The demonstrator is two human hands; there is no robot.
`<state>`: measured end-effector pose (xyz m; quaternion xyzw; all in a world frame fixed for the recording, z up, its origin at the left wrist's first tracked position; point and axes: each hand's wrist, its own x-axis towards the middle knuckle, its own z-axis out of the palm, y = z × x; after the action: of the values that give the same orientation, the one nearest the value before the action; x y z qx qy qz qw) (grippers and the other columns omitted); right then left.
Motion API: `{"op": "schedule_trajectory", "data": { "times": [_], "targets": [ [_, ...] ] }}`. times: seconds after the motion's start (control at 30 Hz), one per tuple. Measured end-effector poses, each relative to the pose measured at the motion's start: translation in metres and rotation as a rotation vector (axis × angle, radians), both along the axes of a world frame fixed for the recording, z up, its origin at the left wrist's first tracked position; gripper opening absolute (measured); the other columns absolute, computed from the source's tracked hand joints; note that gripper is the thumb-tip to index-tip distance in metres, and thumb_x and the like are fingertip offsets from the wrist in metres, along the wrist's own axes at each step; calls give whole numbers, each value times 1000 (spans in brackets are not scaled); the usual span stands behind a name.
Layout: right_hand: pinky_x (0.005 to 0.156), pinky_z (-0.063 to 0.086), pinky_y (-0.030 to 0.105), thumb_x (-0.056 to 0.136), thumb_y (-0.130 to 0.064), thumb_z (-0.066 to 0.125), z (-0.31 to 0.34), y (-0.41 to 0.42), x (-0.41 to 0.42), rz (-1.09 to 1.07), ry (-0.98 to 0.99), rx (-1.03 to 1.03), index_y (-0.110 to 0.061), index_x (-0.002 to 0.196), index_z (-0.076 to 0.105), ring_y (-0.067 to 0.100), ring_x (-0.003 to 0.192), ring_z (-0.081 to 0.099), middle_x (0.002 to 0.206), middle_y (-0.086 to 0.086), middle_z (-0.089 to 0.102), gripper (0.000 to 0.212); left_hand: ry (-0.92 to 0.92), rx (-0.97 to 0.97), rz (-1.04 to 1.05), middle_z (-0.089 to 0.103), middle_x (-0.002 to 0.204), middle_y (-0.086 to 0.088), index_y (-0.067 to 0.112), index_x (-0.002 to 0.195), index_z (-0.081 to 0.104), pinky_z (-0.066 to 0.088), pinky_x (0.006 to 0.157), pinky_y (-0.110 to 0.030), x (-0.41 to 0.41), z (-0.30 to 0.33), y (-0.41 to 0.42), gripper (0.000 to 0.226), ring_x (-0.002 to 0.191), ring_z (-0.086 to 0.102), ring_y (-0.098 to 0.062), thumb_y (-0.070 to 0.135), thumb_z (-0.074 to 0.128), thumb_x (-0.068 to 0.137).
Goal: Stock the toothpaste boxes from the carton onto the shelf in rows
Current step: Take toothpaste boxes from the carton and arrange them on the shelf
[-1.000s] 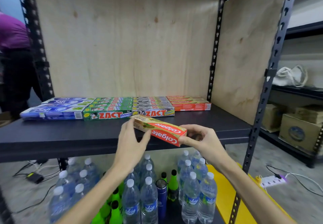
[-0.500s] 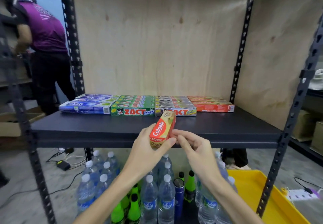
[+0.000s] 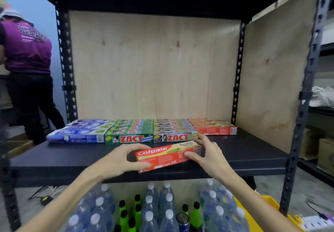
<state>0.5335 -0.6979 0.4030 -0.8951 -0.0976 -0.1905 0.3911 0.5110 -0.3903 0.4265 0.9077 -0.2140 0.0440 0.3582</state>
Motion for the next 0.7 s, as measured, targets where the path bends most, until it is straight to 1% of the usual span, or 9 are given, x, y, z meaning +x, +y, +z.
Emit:
{"op": "schedule_trajectory", "data": {
  "times": [0.1, 0.17, 0.23, 0.33, 0.43, 0.5, 0.57, 0.63, 0.7],
  "targets": [
    [104, 40, 33, 79, -62, 73, 1, -24, 10, 35, 10, -41, -34, 147, 42, 16, 127, 47, 122, -9, 59, 80, 47, 20, -94, 67, 117, 24, 43, 127, 61, 48, 98, -20, 15, 9, -17, 46, 112, 61, 4, 45, 78, 84],
    [105, 41, 32, 80, -60, 73, 1, -46, 12, -5, 2, -73, -31, 147, 43, 15, 127, 46, 126, -6, 56, 79, 40, 78, -99, 62, 116, 21, 47, 132, 56, 45, 90, -11, 25, 11, -34, 50, 110, 57, 6, 47, 74, 85],
    [106, 42, 33, 78, -63, 71, 3, -72, 13, -44, 11, -106, -31, 145, 46, 14, 128, 44, 129, -7, 54, 79, -49, 115, -56, 56, 115, 20, 49, 135, 55, 45, 87, -14, 36, 9, -57, 57, 107, 55, 1, 58, 73, 81],
    [98, 42, 25, 79, -60, 71, 4, -117, 16, -88, 27, -115, -31, 141, 49, 9, 123, 48, 124, -15, 53, 72, -196, 96, 1, 56, 113, 26, 44, 129, 58, 40, 77, -16, 51, -1, -106, 58, 95, 51, 3, 63, 74, 76],
    [92, 44, 18, 83, -51, 74, 5, -152, 20, -122, 30, -96, -28, 138, 51, 5, 113, 56, 124, -11, 60, 64, -294, 25, 67, 62, 110, 28, 48, 113, 62, 44, 86, -25, 67, -10, -146, 58, 98, 52, 6, 77, 74, 65],
    [89, 44, 15, 83, -48, 75, 4, -177, 29, -151, 31, -103, -26, 136, 52, 5, 108, 59, 122, -10, 62, 62, -345, 68, 117, 60, 110, 24, 52, 113, 62, 46, 96, -34, 80, -12, -171, 64, 108, 51, 1, 87, 67, 60],
    [90, 45, 17, 84, -47, 75, 6, -195, 40, -166, 47, -114, -25, 137, 52, 6, 107, 59, 123, -7, 63, 62, -401, 124, 160, 53, 112, 17, 52, 119, 62, 40, 97, -34, 88, -11, -192, 62, 113, 45, -9, 84, 66, 65],
    [92, 45, 20, 86, -44, 75, 5, -208, 55, -182, 58, -106, -23, 139, 52, 7, 106, 57, 126, -4, 63, 62, -475, 187, 169, 53, 119, 17, 46, 124, 63, 31, 96, -32, 97, -8, -211, 58, 116, 37, -9, 77, 65, 74],
    [91, 43, 20, 88, -41, 75, 4, -216, 72, -190, 63, -91, -21, 140, 50, 8, 104, 55, 126, -2, 62, 61, -543, 247, 186, 55, 129, 18, 42, 127, 63, 25, 103, -33, 111, -9, -224, 56, 124, 33, -9, 74, 61, 80]
  ]
}}
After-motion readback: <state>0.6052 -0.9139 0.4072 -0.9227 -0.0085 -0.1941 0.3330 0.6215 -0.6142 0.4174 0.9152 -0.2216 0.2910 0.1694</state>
